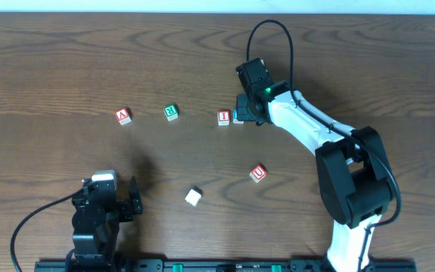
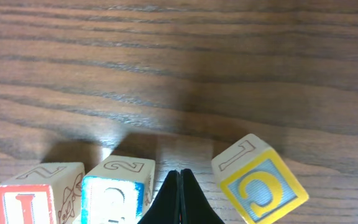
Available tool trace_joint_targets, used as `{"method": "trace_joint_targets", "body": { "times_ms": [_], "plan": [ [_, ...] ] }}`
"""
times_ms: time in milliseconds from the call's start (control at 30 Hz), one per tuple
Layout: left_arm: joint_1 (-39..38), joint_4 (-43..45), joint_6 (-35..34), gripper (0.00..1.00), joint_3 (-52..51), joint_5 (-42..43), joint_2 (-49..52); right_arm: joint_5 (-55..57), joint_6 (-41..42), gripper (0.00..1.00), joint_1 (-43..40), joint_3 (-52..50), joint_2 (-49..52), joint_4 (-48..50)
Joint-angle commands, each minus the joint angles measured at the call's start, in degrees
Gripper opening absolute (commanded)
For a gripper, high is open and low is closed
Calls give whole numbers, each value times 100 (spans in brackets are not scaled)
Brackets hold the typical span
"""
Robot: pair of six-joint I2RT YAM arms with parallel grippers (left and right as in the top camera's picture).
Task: Spell out Ai2
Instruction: 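Lower the blue 2 block right of the red I and release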
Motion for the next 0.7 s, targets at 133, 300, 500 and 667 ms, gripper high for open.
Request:
{"method": "trace_joint_targets", "body": {
  "times_ms": [133,300,500,667],
  "plan": [
    [20,9,37,95,-57,-83,-37,-332,-352,1,-13,11,219,-20],
    [20,9,37,95,-57,-83,-37,-389,-348,1,-13,11,291,9],
    [20,7,37,95,-57,-83,-37,-400,-393,1,-11,11,291,83],
    [20,7,37,95,-57,-83,-37,-531,-487,1,-7,11,291,173]
  ]
}}
